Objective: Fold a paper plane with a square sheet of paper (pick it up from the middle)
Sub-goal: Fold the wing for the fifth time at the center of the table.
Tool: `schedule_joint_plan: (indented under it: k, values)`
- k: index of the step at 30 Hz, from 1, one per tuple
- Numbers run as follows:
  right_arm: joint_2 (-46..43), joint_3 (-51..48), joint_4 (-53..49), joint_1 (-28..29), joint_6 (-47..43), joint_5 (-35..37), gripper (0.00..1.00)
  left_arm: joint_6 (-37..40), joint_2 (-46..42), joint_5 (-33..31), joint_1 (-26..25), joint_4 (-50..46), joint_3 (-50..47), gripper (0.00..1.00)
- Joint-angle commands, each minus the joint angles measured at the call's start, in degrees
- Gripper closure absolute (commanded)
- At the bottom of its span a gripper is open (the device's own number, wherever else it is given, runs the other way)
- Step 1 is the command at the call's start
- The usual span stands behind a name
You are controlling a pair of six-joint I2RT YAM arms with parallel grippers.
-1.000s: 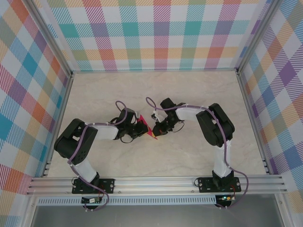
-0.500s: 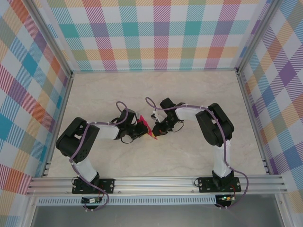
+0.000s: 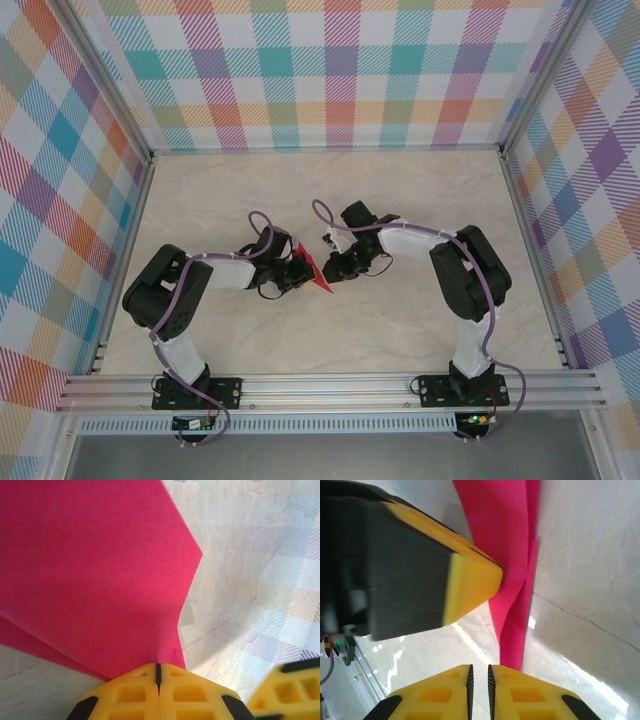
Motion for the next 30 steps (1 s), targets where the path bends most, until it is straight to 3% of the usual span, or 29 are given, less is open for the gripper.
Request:
schedule_joint_plan:
  k: [1,13,21,30]
  values:
    - [-2.17,-1.14,2.27,0.56,1.46,1.27,0.82,0.92,2.35,-3.09,-0.70,-5.37,0.66,1.00]
    - [3.73,1.76,-0.25,3.25,0.02,0.90,0.89,0.34,2.54,-4.07,-0.70,-7.81,1.58,1.00]
    - [4.61,2.03,-3.42,3.43,-1.54,6.66,0.91,0.03,2.70,-4.93,-0.70,-8.69,1.89,1.00]
    - [5.63,2.19,-4.56,3.43,-1.79,8.36,0.92,-0.20,2.81,-5.54,-0.70,-9.14,1.90,1.00]
